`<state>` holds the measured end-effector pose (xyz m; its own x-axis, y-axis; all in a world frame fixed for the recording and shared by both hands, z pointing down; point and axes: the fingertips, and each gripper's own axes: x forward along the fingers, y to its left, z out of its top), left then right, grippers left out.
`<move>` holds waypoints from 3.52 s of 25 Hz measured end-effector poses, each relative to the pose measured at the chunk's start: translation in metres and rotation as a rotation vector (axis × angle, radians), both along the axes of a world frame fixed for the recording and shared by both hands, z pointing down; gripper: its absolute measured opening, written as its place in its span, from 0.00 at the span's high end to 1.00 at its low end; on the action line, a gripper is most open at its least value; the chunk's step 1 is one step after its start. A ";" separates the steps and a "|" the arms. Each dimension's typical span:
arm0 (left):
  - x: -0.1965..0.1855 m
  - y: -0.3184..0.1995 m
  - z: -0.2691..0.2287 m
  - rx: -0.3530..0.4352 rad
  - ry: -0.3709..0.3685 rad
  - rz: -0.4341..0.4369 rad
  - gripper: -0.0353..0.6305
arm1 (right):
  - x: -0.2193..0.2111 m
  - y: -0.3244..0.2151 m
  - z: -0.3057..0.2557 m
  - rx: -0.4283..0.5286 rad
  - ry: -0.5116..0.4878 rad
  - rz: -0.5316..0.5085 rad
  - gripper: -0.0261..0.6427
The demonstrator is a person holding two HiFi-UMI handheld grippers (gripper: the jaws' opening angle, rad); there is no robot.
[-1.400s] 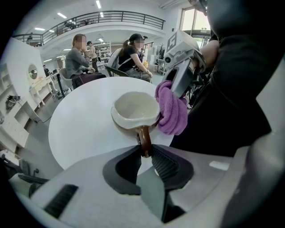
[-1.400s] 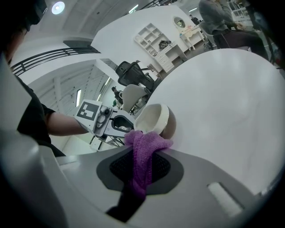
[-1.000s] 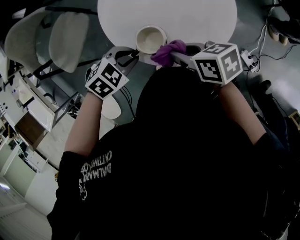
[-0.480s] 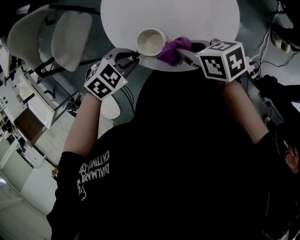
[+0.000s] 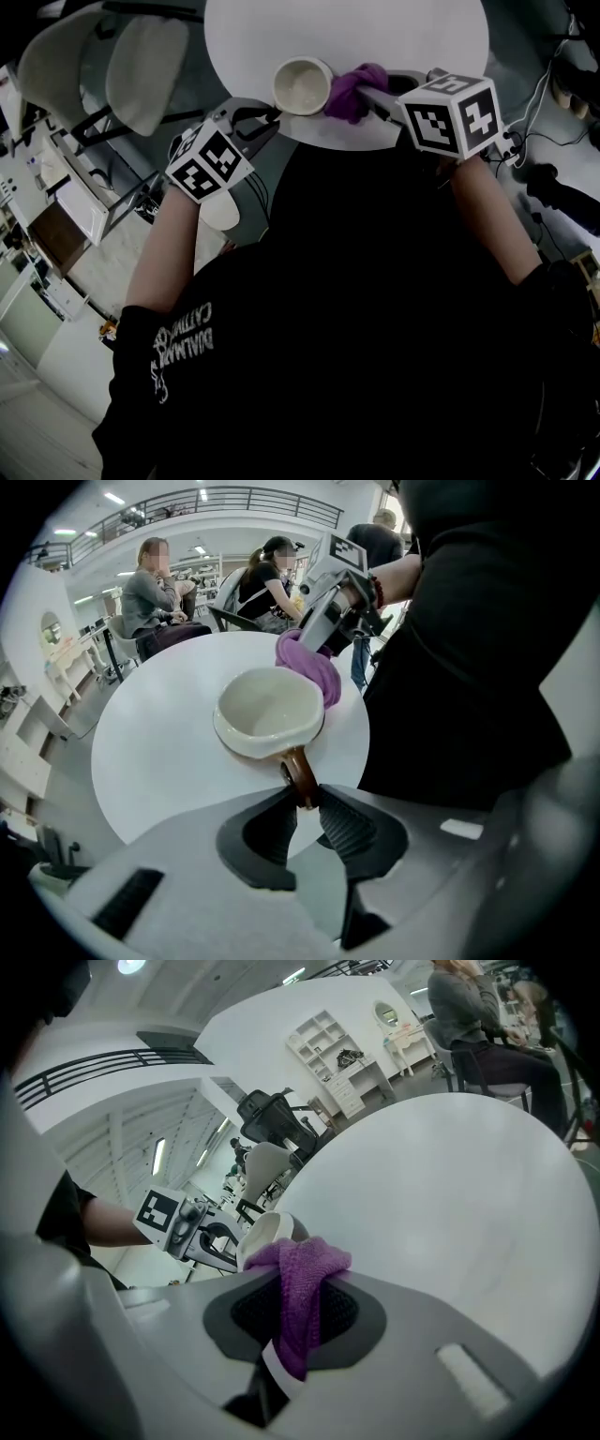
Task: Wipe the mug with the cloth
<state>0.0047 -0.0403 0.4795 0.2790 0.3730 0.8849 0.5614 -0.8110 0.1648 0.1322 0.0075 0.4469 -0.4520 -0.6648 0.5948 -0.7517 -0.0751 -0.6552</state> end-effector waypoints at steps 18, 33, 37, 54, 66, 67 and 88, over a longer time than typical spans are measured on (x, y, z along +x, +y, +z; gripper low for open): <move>0.001 0.002 -0.002 -0.037 -0.041 -0.006 0.84 | 0.042 -0.056 -0.002 0.037 0.152 -0.139 0.89; 0.001 0.003 -0.002 -0.040 -0.040 -0.004 0.84 | 0.039 -0.092 -0.009 0.087 0.272 -0.254 0.89; 0.001 0.003 -0.001 -0.045 -0.040 0.013 0.84 | 0.039 -0.100 -0.009 0.093 0.303 -0.276 0.89; -0.016 -0.009 0.004 -0.054 -0.013 0.065 0.84 | 0.003 -0.152 -0.012 0.091 0.419 -0.348 0.89; -0.016 -0.010 0.002 -0.067 0.015 -0.001 0.84 | -0.056 -0.156 -0.022 0.114 0.394 -0.485 0.89; -0.016 -0.010 0.002 -0.068 0.017 -0.003 0.84 | -0.058 -0.157 -0.022 0.111 0.393 -0.495 0.89; -0.022 -0.014 -0.002 -0.083 0.129 -0.220 0.85 | -0.128 -0.143 -0.020 0.089 0.396 -0.732 0.89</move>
<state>-0.0176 -0.0547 0.4777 0.4695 0.3604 0.8060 0.3938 -0.9025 0.1742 0.0045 -0.1354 0.4269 -0.5566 -0.3361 0.7597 -0.7662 0.5611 -0.3131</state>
